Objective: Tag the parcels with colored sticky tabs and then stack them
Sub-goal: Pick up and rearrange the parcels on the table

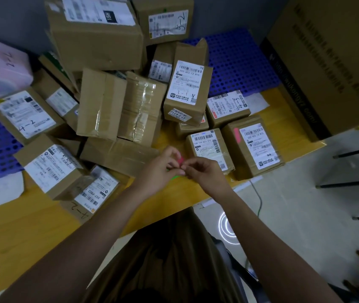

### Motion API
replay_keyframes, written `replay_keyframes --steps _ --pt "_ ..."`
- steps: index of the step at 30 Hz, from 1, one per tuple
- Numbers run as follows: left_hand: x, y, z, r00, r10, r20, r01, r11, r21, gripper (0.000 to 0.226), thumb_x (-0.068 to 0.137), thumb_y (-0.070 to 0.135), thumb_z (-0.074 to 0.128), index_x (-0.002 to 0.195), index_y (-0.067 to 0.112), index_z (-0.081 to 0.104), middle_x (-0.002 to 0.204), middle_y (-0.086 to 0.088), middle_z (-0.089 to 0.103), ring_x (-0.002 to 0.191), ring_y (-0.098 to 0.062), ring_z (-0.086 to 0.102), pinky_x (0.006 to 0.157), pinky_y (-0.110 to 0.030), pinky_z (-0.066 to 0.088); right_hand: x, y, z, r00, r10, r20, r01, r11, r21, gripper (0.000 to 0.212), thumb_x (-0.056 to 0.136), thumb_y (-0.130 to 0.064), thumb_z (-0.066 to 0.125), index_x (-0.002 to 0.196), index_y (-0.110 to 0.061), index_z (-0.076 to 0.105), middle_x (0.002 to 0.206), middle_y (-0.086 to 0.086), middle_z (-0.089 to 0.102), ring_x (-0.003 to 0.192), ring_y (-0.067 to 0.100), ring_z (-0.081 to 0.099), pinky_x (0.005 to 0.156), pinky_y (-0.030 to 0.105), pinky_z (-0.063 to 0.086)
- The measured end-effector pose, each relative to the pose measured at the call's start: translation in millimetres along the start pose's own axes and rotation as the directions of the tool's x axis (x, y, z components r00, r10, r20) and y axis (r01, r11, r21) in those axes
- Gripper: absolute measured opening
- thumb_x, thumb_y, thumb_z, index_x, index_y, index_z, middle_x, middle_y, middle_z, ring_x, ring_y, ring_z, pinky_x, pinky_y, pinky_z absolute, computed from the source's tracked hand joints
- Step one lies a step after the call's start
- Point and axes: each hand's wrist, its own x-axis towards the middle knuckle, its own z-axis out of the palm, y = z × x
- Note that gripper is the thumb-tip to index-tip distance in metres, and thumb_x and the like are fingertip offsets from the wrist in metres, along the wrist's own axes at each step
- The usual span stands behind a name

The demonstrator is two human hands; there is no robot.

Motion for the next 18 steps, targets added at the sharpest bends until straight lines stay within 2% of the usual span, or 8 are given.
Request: replay_keyframes --steps 2,4,6,8,11,14,16,18 --pt "2.9 4.8 -6.7 1.000 0.006 -0.010 -0.007 0.999 -0.038 0.030 0.083 0.019 0.071 0.101 0.027 0.049 0.084 0.012 0.065 0.090 -0.012 0.063 0.078 -0.024 0.045 0.8 -11.7 0.4 0.998 0.019 -0.058 -0.015 0.996 0.084 0.006 0.087 0.002 0.064 0.090 0.000 0.069 0.074 0.005 0.065 0.060 0.002 0.061 0.061 0.014 0.049" --pt "2.8 8.9 -11.6 0.998 -0.031 -0.047 0.026 0.994 -0.102 0.026 0.086 0.023 0.069 0.107 0.025 0.054 0.091 0.013 0.063 0.088 -0.003 0.062 0.075 -0.018 0.046 0.6 -20.7 0.6 0.990 0.039 -0.137 -0.010 0.978 0.207 0.007 0.088 0.004 0.062 0.089 0.000 0.068 0.078 0.005 0.066 0.064 0.001 0.063 0.062 0.014 0.051" --pt "2.3 13.1 -12.2 0.991 -0.115 -0.070 0.092 0.958 -0.273 0.023 0.089 0.021 0.065 0.110 0.015 0.060 0.090 0.009 0.064 0.074 0.007 0.062 0.063 -0.010 0.047 0.3 -26.9 0.7 0.976 0.050 -0.211 0.009 0.963 0.270 0.010 0.088 0.002 0.062 0.087 -0.007 0.067 0.082 0.003 0.066 0.071 0.004 0.064 0.067 0.018 0.054" --pt "3.7 16.3 -10.8 0.975 -0.196 -0.102 0.130 0.883 -0.451 0.020 0.090 0.013 0.062 0.109 0.007 0.063 0.083 0.000 0.066 0.064 0.006 0.063 0.056 -0.008 0.046 -0.5 -30.2 -0.7 0.965 0.024 -0.260 0.042 0.968 0.247 0.014 0.088 0.000 0.064 0.087 -0.014 0.068 0.083 0.000 0.066 0.072 0.005 0.065 0.075 0.025 0.056" --pt "6.8 22.6 -15.1 0.958 -0.255 -0.128 0.146 0.823 -0.549 0.013 0.089 0.007 0.062 0.102 0.007 0.066 0.075 -0.003 0.066 0.066 -0.004 0.063 0.056 -0.012 0.047 -4.9 -33.4 -10.1 0.950 -0.251 -0.184 0.236 0.967 -0.099 0.014 0.086 -0.004 0.067 0.098 -0.011 0.072 0.094 -0.001 0.068 0.084 0.007 0.066 0.082 0.027 0.055" --pt "9.6 28.1 -23.6 0.965 -0.253 -0.073 0.168 0.805 -0.569 0.008 0.089 0.008 0.062 0.093 0.013 0.068 0.074 -0.004 0.064 0.067 -0.009 0.060 0.060 -0.015 0.049 -6.2 -30.4 -22.6 0.822 -0.566 0.065 0.525 0.709 -0.470 0.028 0.085 -0.011 0.068 0.112 -0.008 0.070 0.103 -0.001 0.063 0.091 0.010 0.062 0.080 0.022 0.053" --pt "12.2 31.8 -27.0 0.966 -0.257 -0.038 0.189 0.795 -0.576 0.008 0.089 0.010 0.063 0.091 0.015 0.069 0.075 -0.004 0.064 0.070 -0.012 0.059 0.066 -0.021 0.049 -4.0 -31.1 -28.1 0.753 -0.633 0.176 0.575 0.506 -0.643 0.029 0.089 -0.021 0.058 0.113 -0.009 0.070 0.104 0.003 0.066 0.088 0.016 0.064 0.071 0.026 0.054" --pt "13.9 36.8 -26.4 0.963 -0.267 -0.022 0.197 0.761 -0.618 0.009 0.090 0.009 0.061 0.094 0.013 0.068 0.076 -0.005 0.064 0.071 -0.013 0.059 0.067 -0.021 0.051 -1.6 -33.8 -30.3 0.712 -0.670 0.212 0.573 0.379 -0.727 0.032 0.088 -0.026 0.051 0.107 -0.012 0.073 0.102 0.005 0.068 0.081 0.021 0.067 0.059 0.028 0.054"
